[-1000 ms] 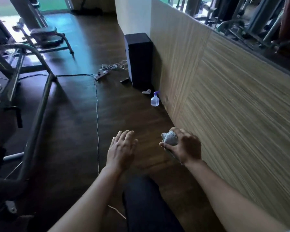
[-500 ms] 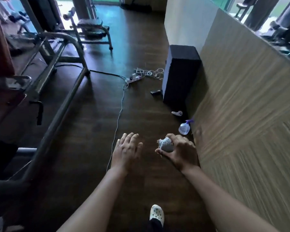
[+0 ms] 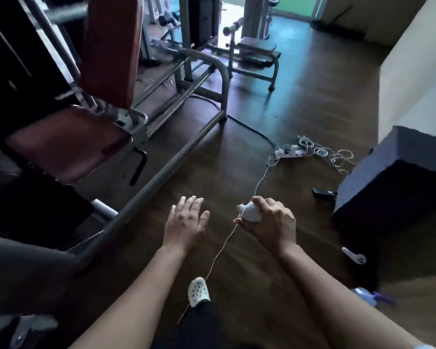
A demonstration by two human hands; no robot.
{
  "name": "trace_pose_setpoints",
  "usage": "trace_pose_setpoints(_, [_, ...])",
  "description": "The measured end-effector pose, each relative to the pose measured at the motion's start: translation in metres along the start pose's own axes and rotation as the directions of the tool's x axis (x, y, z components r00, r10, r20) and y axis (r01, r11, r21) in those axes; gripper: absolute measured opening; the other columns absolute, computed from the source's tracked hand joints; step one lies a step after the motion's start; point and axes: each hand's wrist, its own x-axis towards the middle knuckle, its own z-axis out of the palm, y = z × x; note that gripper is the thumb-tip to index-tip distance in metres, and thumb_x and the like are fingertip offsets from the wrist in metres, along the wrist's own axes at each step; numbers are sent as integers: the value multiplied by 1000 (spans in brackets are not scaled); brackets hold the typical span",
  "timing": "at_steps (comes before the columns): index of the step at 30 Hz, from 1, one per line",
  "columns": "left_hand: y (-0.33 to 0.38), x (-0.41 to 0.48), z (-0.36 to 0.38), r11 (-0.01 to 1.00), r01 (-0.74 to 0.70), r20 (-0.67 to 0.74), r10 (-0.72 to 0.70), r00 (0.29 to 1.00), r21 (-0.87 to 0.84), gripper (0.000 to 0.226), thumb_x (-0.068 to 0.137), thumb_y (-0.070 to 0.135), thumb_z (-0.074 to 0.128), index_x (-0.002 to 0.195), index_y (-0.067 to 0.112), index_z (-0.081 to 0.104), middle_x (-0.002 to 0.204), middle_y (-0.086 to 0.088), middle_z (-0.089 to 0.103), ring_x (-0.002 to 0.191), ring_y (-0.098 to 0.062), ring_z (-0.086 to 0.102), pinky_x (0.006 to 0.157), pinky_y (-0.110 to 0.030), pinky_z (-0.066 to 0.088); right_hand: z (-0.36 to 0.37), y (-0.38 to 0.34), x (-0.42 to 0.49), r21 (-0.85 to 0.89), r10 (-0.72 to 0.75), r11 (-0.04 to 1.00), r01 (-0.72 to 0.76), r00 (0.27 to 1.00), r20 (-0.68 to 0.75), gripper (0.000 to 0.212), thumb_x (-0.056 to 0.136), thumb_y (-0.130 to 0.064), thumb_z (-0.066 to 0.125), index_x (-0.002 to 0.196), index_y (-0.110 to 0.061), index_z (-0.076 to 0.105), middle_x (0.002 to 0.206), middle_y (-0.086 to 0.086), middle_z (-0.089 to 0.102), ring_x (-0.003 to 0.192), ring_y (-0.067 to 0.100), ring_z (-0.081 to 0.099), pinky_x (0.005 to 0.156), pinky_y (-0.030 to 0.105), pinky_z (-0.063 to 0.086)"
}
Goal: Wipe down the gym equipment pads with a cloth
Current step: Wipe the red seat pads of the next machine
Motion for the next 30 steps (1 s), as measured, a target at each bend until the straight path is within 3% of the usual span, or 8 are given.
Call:
trace_pose_setpoints(7, [-65, 144, -50, 988, 145, -59, -143, 988, 44, 71, 85, 53, 16, 140, 15, 42, 149, -8, 38, 142, -27, 25, 116, -43, 18, 58, -62, 181, 99, -162, 983, 158, 986, 36, 61, 55, -75, 70, 94, -27, 63, 81, 1, 66, 73, 28, 62, 63, 37, 46])
trace_pose_setpoints(12, [-115, 221, -67, 957, 290, -169, -286, 943, -3, 78, 82, 55, 14, 132, 9, 52, 140, -13, 49, 135, -35, 38, 110, -51, 30, 106, -99, 292, 172, -312, 939, 299, 949, 52, 58, 56, -72, 71, 93, -28, 63, 81, 0, 65, 75, 28, 60, 65, 37, 46])
trace_pose_setpoints(19, [-168, 310, -100, 840, 532, -317, -535, 783, -106, 73, 85, 53, 19, 129, 8, 55, 135, -16, 53, 130, -38, 43, 108, -51, 34, 157, -170, 437, 313, -577, 786, 534, 814, 60, 51, 63, -66, 67, 95, -27, 64, 86, 0, 67, 80, 28, 62, 68, 38, 47])
trace_pose_setpoints(23, [-198, 339, -120, 764, 628, -377, -631, 678, -151, 67, 88, 48, 23, 126, 5, 56, 132, -18, 56, 128, -40, 45, 105, -51, 38, 181, -222, 496, 375, -715, 663, 648, 697, 58, 61, 60, -72, 54, 101, -28, 61, 88, 0, 66, 82, 29, 61, 69, 40, 49])
trace_pose_setpoints(27, [-239, 360, -135, 691, 695, -407, -703, 583, -198, 60, 92, 47, 27, 130, 7, 51, 135, -15, 53, 131, -36, 41, 104, -51, 38, 214, -277, 536, 393, -794, 582, 712, 602, 85, 60, 60, -64, 70, 106, -27, 60, 90, 2, 67, 85, 29, 62, 71, 40, 48])
trace_pose_setpoints(30, [-280, 378, -147, 636, 733, -401, -753, 522, -240, 47, 96, 38, 41, 134, 10, 48, 141, -13, 48, 136, -34, 35, 109, -53, 32, 244, -323, 563, 408, -811, 563, 719, 575, 107, 61, 58, -62, 75, 105, -26, 62, 92, 3, 68, 87, 31, 63, 72, 40, 50])
